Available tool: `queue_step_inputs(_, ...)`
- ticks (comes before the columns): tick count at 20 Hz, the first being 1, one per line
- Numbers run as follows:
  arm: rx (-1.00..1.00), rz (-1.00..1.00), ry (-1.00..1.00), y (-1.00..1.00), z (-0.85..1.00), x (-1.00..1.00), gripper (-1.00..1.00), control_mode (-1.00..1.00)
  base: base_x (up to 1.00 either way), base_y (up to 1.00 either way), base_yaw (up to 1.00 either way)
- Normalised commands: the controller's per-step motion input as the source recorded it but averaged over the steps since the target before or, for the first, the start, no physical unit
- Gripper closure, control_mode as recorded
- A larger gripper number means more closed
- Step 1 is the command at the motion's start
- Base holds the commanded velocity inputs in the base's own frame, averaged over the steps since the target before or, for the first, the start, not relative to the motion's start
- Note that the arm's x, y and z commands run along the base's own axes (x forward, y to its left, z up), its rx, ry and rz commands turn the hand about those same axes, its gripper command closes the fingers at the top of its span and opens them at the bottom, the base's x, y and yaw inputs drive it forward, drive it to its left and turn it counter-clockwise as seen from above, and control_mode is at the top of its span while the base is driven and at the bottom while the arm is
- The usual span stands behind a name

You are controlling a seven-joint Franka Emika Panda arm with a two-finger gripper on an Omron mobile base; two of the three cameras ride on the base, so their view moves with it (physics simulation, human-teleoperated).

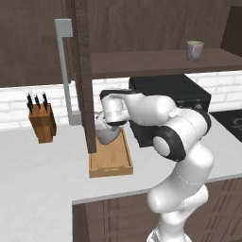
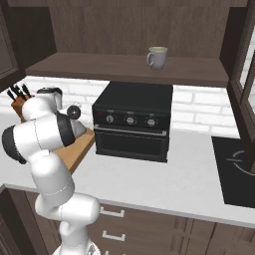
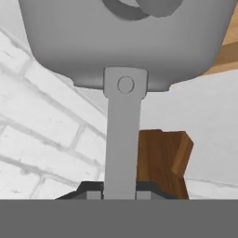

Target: Pick the kettle from the counter and place it on the tray. Then pick the mug from the cabinet and place it on the tray. Then close the cabinet doors.

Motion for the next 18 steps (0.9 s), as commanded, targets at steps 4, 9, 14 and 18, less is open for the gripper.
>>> queue_step_inputs(4, 0.0, 0.01, -0.01, -0.04, 0.0, -0.03, 1.0, -1.0, 0.0, 0.0, 0.0)
queue_step_inputs(9, 0.0, 0.0, -0.07, -0.36, -0.07, -0.29, -1.0, -1.0, 0.0, 0.0, 0.0)
queue_step_inputs(14, 0.0, 0.0, -0.12, -0.35, -0.04, -0.21, -1.0, -1.0, 0.0, 0.0, 0.0)
queue_step_inputs(18, 0.0, 0.0, -0.11, -0.35, -0.01, -0.12, -1.0, -1.0, 0.0, 0.0, 0.0)
